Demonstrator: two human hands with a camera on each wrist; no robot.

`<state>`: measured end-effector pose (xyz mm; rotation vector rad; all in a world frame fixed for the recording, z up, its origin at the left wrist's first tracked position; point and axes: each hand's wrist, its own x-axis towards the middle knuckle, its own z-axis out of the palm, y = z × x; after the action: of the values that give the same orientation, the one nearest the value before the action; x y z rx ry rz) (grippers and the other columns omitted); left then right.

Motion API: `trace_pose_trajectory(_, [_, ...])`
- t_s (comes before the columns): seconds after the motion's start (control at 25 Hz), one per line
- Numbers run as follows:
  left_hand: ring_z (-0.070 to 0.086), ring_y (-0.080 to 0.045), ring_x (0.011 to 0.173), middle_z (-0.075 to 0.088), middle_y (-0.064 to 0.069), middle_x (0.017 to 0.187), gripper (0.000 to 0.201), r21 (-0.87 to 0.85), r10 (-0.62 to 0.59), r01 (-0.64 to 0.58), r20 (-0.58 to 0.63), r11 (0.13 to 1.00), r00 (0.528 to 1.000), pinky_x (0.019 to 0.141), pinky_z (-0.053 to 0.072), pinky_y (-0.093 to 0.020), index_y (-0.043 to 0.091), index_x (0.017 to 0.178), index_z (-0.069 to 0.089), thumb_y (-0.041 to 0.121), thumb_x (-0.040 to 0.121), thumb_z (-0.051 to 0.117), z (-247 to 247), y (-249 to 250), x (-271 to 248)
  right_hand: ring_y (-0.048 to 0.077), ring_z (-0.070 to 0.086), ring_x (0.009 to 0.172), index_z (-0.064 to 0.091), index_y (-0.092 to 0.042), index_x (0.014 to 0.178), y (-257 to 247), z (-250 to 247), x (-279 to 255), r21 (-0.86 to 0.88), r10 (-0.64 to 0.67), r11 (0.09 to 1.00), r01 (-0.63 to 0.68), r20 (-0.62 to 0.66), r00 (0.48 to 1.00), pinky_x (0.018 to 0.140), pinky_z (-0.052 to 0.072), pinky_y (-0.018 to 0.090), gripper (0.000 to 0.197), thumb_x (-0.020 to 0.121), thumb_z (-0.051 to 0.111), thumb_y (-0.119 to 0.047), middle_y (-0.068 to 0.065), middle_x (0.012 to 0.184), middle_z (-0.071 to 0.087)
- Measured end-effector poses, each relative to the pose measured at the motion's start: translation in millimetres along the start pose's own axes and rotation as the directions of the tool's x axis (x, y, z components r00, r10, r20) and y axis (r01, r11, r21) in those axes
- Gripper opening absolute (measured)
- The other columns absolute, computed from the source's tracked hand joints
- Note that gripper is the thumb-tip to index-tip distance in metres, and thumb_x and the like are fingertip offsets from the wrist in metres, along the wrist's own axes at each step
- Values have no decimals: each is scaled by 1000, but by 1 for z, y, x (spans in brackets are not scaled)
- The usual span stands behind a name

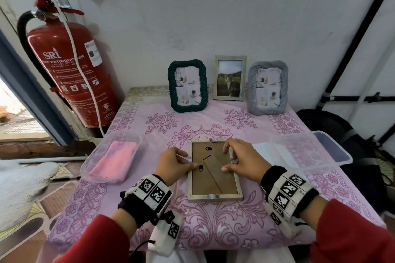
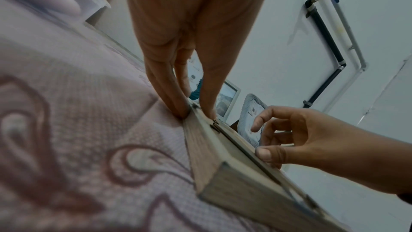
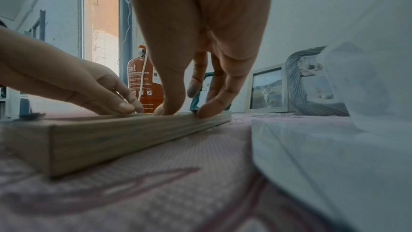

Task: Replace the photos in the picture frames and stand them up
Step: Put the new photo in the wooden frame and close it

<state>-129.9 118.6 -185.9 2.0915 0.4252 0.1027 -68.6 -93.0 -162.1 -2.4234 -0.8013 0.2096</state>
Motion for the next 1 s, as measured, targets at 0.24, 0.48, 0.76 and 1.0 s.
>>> trace_pose_trajectory(0.24, [55,-10,61,58,2,66,26,25,-13,14,-37,1000,999,63,49,-21,9,79,58,12,68,82,4,3,2,11,42,75,45,-23,90,1,1,0,-16,-6,1000,6,13,1000,69,35,23,38,71,79,-24,-13,82,37])
trace_pose_trajectory(0.48, [55,-16,66,59,-1,69,25,22,34,-32,-75,999,997,72,51,-32,8,83,59,8,68,80,5,3,-4,14,43,74,42,-20,83,-2,-2,-1,-1,-15,1000,15,39,999,71,43,28,36,74,77,-16,-8,83,41])
trace_pose_trajectory(0.76, [58,-15,69,61,-2,73,29,29,20,-18,-52,999,998,67,52,-25,6,88,61,17,69,82,2,6,-5,11,47,68,46,-15,84,-8,0,-3,48,-67,997,63,80,995,62,41,18,27,79,66,1,0,80,51])
trace_pose_trajectory(1.0, [56,1,42,62,-1,62,19,-33,-64,62,-66,998,996,43,45,-8,1,84,65,11,73,77,3,6,-4,15,53,80,62,-8,106,3,-9,-7,46,21,999,-21,12,1000,66,42,11,27,80,69,-9,0,93,49])
